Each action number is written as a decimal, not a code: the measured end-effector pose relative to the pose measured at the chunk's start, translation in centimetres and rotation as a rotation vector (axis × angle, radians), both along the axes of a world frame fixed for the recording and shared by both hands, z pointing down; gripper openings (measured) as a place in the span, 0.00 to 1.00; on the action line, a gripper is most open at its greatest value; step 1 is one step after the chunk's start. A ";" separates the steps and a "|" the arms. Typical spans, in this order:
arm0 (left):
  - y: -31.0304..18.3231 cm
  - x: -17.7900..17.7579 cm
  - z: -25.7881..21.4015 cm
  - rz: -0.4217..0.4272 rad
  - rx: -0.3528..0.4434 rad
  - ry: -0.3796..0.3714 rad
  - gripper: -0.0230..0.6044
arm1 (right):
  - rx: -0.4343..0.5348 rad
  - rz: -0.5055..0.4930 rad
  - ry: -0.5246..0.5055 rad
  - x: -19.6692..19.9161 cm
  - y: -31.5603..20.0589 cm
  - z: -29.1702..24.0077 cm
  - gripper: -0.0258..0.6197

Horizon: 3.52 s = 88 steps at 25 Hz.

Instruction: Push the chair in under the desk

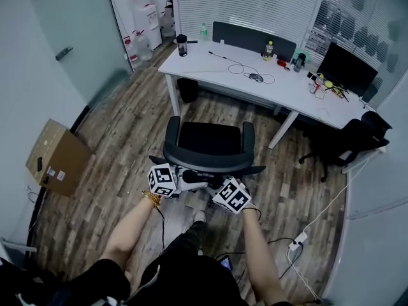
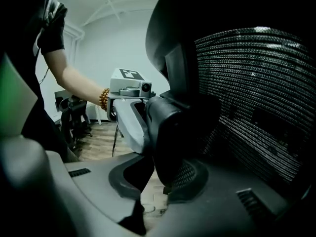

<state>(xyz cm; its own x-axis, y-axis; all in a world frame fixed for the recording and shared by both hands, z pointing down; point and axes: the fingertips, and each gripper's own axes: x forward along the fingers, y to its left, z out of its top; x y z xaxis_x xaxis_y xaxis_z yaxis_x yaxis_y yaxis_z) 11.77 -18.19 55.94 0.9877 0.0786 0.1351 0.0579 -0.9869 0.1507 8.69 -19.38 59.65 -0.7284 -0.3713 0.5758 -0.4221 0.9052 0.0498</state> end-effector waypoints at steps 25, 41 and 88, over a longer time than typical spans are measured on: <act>-8.8 -5.1 -0.5 0.119 0.055 0.078 0.14 | 0.012 0.062 -0.025 -5.1 -9.3 -0.7 0.13; -14.2 -7.3 -0.5 0.139 0.039 0.078 0.15 | 0.048 0.132 -0.018 -7.2 -14.6 -1.2 0.13; -34.8 10.1 -0.4 0.036 -0.099 -0.014 0.11 | 0.111 -0.251 0.108 9.4 -34.9 -0.9 0.14</act>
<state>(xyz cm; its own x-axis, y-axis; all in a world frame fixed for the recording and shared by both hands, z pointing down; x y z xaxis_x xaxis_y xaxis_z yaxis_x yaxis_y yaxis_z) 21.89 -53.01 55.51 0.9821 0.1279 0.1383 0.0907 -0.9645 0.2482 18.10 -54.25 58.76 -0.7424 -0.2521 0.6207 -0.1725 0.9672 0.1865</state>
